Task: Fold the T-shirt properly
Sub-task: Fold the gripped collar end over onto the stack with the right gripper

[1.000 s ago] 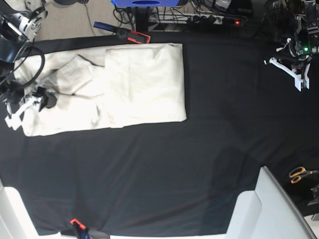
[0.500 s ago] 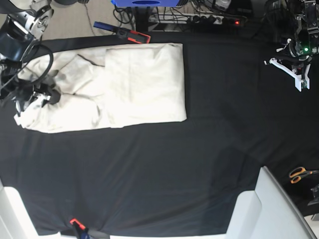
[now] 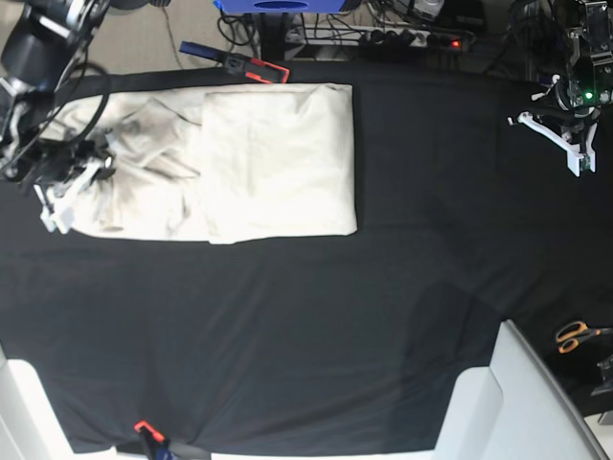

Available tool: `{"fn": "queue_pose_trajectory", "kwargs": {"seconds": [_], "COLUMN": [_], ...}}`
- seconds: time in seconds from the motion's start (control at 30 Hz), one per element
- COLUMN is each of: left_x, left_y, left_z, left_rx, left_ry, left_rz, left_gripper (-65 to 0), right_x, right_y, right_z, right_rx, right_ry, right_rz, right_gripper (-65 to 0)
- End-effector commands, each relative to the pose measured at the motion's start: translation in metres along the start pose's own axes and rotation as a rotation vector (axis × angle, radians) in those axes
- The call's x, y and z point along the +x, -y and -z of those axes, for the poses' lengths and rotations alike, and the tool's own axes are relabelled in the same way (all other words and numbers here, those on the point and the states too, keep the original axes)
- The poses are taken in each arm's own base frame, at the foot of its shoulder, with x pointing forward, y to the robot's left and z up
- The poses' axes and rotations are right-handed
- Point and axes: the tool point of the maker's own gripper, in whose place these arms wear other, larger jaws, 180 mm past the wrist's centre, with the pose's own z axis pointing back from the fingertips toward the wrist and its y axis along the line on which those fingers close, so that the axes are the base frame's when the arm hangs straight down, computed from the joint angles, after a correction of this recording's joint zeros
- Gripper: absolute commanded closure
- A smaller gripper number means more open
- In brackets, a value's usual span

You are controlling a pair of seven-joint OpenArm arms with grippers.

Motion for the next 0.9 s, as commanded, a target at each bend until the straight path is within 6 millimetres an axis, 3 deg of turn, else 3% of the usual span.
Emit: {"fn": "queue_pose_trajectory", "kwargs": {"seconds": [0.0, 0.17, 0.37, 0.6, 0.87], "left_x": [0.015, 0.015, 0.015, 0.016, 0.018], "left_y": [-0.007, -0.007, -0.007, -0.009, -0.01], "left_z": [-0.004, -0.004, -0.004, -0.005, -0.007], "left_rx": [0.017, 0.016, 0.018, 0.021, 0.022], "left_ry": [0.041, 0.042, 0.042, 0.046, 0.052], "left_rz": [0.014, 0.014, 0.013, 0.01, 0.016], "left_gripper": [0.0, 0.0, 0.0, 0.0, 0.0], "right_x": [0.014, 0.036, 0.057, 0.054, 0.039], "right_y": [-0.006, -0.039, -0.041, -0.095, -0.145], "right_z": [-0.009, -0.03, -0.044, -0.041, -0.017], "right_rx": [-0.006, -0.04, -0.122, -0.124, -0.097], "right_ry": [0.043, 0.172, 0.235, 0.251, 0.192], "right_rz": [-0.057, -0.207, -0.152, -0.132, -0.078], "right_gripper": [-0.5, -0.5, -0.5, -0.5, -0.5]}}
